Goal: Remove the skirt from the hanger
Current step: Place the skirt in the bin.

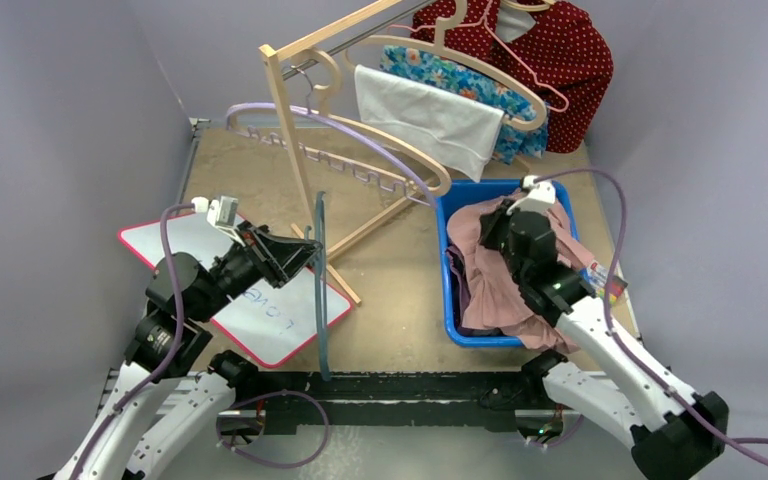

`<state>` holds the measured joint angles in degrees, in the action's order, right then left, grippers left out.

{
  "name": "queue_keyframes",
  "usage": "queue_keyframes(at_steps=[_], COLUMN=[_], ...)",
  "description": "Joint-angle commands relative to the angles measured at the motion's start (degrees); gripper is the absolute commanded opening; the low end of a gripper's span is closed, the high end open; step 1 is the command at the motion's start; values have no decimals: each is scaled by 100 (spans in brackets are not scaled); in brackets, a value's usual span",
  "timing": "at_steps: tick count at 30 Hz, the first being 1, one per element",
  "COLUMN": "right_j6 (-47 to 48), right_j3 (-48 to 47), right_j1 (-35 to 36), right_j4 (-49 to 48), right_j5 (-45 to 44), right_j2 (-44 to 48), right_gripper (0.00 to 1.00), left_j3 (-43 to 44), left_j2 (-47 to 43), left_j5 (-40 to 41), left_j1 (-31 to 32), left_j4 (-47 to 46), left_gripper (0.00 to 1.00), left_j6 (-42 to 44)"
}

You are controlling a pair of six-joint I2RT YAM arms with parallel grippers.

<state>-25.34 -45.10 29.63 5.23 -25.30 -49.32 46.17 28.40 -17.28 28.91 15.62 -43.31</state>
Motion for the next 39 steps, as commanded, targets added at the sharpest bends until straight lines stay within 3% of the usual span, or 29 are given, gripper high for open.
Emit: queue_keyframes(at_steps=[1,4,8,13,19,24,30,35,39], right_j6=[-1705,-2509,-2914,-3156,-2694,-2299,-1729,-1671,-2413], right_j3=[1294,1856,2228,1861,1016,427,-551,-1261,-1181], right_j1=[-314,-548,-658,-674,-686,-686,-682,-688,-692], right_j4=[-1044,-1326,-1766,-1073,251,1020,2412,3494,4342], right_j5=[1259,1391,1366,1476,1599,1376,692,213,-141], right_j2=[-6,-158,-742,-1917,-2031,-880,87,376,164], right_gripper=[0,0,0,2,30,57,82,87,85], left_j3=[149,193,178,157,148,151,122,89,98], left_j2=[-23,71,86,93,174,259,249,271,271], left_j5=[87,6,4,26,40,16,31,45,37], left_j1=[-40,-38,-42,-41,-40,-43,-42,-40,-35], left_j4=[-130,-147,-176,-235,-311,-400,-363,-371,-427], left_gripper=[0,0,0,0,0,0,0,0,0], left_j6=[164,166,143,33,18,8,39,59,6])
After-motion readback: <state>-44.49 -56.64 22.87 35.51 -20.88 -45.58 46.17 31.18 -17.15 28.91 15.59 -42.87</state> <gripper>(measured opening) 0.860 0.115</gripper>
